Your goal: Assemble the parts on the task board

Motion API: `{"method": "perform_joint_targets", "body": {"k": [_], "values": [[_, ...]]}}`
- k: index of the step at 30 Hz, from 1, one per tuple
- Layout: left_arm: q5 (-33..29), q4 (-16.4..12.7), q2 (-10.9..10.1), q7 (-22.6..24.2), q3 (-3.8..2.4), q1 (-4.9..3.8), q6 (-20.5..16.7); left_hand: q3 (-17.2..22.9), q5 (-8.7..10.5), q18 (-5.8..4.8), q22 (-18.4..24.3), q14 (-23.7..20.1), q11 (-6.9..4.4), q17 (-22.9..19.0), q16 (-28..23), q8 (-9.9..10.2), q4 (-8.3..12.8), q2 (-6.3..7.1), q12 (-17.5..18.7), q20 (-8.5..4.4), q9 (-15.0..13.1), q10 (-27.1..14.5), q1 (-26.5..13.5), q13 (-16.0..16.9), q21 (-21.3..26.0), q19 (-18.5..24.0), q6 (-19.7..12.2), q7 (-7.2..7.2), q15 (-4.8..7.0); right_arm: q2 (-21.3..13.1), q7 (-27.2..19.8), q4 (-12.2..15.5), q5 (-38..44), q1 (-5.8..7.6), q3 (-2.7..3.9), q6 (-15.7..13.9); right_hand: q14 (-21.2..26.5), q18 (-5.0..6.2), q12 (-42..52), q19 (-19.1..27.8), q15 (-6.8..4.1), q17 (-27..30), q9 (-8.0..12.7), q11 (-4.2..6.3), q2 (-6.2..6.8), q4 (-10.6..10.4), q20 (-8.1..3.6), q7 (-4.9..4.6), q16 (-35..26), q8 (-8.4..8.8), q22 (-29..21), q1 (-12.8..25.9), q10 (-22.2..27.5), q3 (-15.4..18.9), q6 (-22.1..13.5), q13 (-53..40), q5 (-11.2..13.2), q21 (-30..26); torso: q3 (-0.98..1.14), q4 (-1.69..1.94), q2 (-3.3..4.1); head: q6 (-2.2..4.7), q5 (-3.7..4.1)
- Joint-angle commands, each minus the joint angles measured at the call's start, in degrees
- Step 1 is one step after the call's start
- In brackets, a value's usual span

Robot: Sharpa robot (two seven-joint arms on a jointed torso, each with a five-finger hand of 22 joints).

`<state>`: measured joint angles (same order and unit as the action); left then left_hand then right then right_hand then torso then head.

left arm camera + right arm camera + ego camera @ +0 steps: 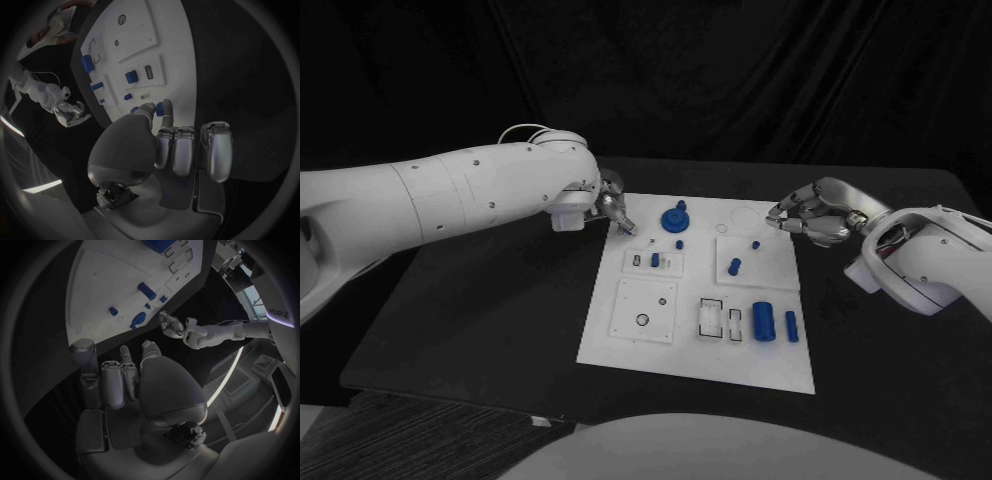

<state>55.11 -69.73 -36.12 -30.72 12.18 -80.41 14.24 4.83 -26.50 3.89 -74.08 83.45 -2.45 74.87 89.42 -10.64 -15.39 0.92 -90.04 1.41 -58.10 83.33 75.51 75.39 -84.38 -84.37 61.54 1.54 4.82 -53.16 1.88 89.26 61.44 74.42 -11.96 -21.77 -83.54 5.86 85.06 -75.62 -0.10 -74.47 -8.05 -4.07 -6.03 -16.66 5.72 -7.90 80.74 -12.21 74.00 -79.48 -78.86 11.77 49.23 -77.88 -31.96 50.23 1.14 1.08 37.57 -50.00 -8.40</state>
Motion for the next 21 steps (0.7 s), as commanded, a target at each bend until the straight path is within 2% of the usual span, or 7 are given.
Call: {"method": "perform_joint_targets", "body": {"k": [1,5,10,14,16,19,21], "values": [[-0.2,-2.7,-1.3,-1.0,-0.07,-0.98,-0.1,6.1,-0.9,-2.36,-13.9,6.5,-0.53,15.1,0.6,-1.2,0.1,0.67,0.0,-0.56,-1.6,6.7,0.0,14.6,1.0,-2.8,1.7,-0.81,0.81,-0.2,1.3,0.1,0.3,-0.13,0.04,0.4,-0.9,1.61,-0.9,0.7,-0.22,-6.1,0.6,0.63,-0.46,0.3,0.01,-0.09,-0.9,-0.31,6.1,-2.4,-1.4,-0.7,-0.3,-4.5,-1.6,-1.4,0.07,-0.01,-0.01,0.0,0.18],[-1.9,-6.1,-3.4,-1.2,-0.07,-2.18,-0.3,7.2,0.18,-2.34,-13.9,6.5,-0.52,15.1,0.6,-1.2,0.0,1.05,0.0,-0.56,-1.8,6.7,-0.7,14.6,1.1,-2.8,1.7,-0.8,0.8,-0.2,1.5,0.2,0.3,-0.12,0.04,0.3,-0.8,1.62,-0.9,0.7,-0.22,-6.0,0.6,0.62,-0.47,0.3,0.01,-0.09,-1.0,-0.31,6.0,-2.4,-1.4,-0.7,-0.3,-4.5,-1.6,-1.5,0.06,-0.03,0.0,0.0,0.36],[-4.0,-9.8,-5.4,-1.5,-0.06,-2.88,-0.6,7.5,0.34,-2.3,-13.8,6.5,-0.52,15.1,0.6,-1.2,0.1,1.1,0.0,-0.55,-1.8,6.7,-0.8,14.6,1.3,-2.7,1.5,-0.78,0.79,-0.3,1.6,0.4,0.3,-0.12,0.03,0.1,-0.8,1.62,-0.9,0.8,-0.21,-6.0,0.6,0.63,-0.47,0.3,0.02,-0.09,-1.0,-0.31,6.0,-2.4,-1.3,-0.8,-0.3,-4.4,-1.7,-1.6,0.09,-0.09,0.0,0.0,0.27],[-4.0,-12.6,-6.5,-1.8,-0.04,-3.0,-1.2,8.1,0.66,-2.21,-13.7,6.5,-0.42,15.1,0.6,-1.1,-0.1,1.04,0.0,-0.52,-2.0,6.7,-1.3,14.6,1.7,-2.5,1.3,-0.63,0.73,-0.5,1.7,0.6,0.3,-0.11,0.03,0.0,-0.7,1.64,-1.0,0.8,-0.21,-6.0,0.6,0.63,-0.45,0.3,0.03,-0.08,-1.0,-0.32,6.0,-2.5,-1.2,-0.8,-0.3,-4.4,-1.7,-1.7,0.15,-0.03,-0.01,0.0,0.08],[-3.1,-14.4,-7.1,-1.9,-0.03,-2.93,-2.2,8.3,0.63,-2.21,-13.7,6.5,-0.39,15.1,0.6,-1.2,-0.1,1.01,0.0,-0.51,-2.0,6.7,-1.5,14.6,1.7,-2.5,1.3,-0.61,0.71,-0.6,1.8,0.7,0.3,-0.11,0.03,0.0,-0.7,1.64,-1.0,0.9,-0.2,-5.9,0.6,0.62,-0.45,0.3,0.04,-0.08,-1.1,-0.35,6.0,-2.6,-1.1,-0.9,-0.2,-4.3,-1.7,-1.7,0.21,0.0,-0.06,0.0,0.24],[-1.8,-16.4,-7.9,-2.0,-0.01,-2.58,-3.4,8.5,0.58,-2.18,-13.6,6.5,-0.37,15.1,0.6,-1.3,-0.1,0.96,0.0,-0.48,-2.1,6.7,-1.8,14.6,1.8,-2.5,1.4,-0.6,0.68,-0.6,1.9,0.8,0.3,-0.11,0.03,0.0,-0.7,1.64,-1.0,0.9,-0.2,-5.9,0.6,0.62,-0.45,0.3,0.04,-0.08,-1.1,-0.35,6.0,-2.6,-1.1,-0.9,-0.2,-4.3,-1.7,-1.7,0.22,-0.02,-0.07,0.0,0.38],[-1.3,-17.1,-8.1,-2.0,0.0,-2.26,-4.2,8.6,0.59,-2.18,-13.6,6.5,-0.36,15.1,0.6,-1.3,-0.2,0.96,0.0,-0.48,-2.1,6.7,-1.9,14.6,1.8,-2.5,1.4,-0.6,0.68,-0.6,2.0,0.8,0.3,-0.1,0.03,0.0,-0.7,1.66,-1.0,1.0,-0.2,-5.9,0.6,0.62,-0.44,0.4,0.05,-0.08,-1.1,-0.37,6.0,-2.6,-1.1,-0.9,-0.2,-4.3,-1.7,-1.8,0.18,-0.01,-0.06,0.0,0.2]]}}
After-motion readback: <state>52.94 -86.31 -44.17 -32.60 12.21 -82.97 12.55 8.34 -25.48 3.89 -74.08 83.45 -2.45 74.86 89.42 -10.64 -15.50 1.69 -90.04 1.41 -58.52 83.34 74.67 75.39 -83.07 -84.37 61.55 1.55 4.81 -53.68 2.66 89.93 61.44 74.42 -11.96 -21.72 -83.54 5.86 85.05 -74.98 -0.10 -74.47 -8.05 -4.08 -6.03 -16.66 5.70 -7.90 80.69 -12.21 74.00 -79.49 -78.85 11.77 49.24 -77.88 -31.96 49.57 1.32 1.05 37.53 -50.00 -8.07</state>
